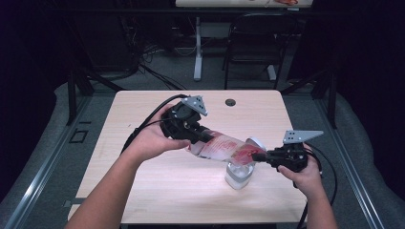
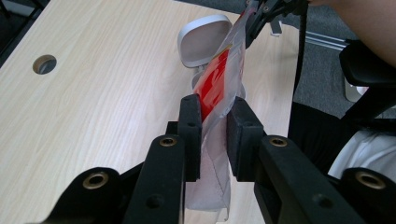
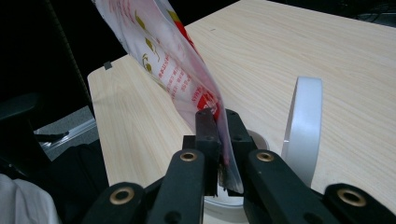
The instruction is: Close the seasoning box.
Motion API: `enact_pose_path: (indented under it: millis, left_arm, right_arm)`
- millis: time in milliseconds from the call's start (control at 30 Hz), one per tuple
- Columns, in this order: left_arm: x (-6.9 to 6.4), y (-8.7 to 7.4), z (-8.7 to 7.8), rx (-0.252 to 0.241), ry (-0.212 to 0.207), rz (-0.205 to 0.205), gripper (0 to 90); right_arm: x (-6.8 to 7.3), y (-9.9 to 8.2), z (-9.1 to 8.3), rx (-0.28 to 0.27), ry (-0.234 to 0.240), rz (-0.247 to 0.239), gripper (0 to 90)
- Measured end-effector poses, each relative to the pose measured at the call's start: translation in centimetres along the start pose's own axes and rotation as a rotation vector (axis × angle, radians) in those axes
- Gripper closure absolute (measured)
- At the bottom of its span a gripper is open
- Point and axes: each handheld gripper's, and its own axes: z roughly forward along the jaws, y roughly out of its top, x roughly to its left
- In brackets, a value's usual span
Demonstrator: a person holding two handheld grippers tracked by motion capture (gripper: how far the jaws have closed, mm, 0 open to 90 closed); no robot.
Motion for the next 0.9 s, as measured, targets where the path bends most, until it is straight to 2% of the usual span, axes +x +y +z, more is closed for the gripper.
enact_pose_path:
  millis: [367,900]
  left_arm:
    - [-0.03,-0.28,-0.46,-0.005,0.008,-0.003,77.7]
    - [0.19,-0.37,-0.25,-0.008,-0.001,-0.009,77.8]
  right_arm:
    - [0.32,0.06,0.67,0.007,0.018,0.000,87.7]
    - [0.35,0.23,-0.08,-0.004,0.015,-0.009,87.8]
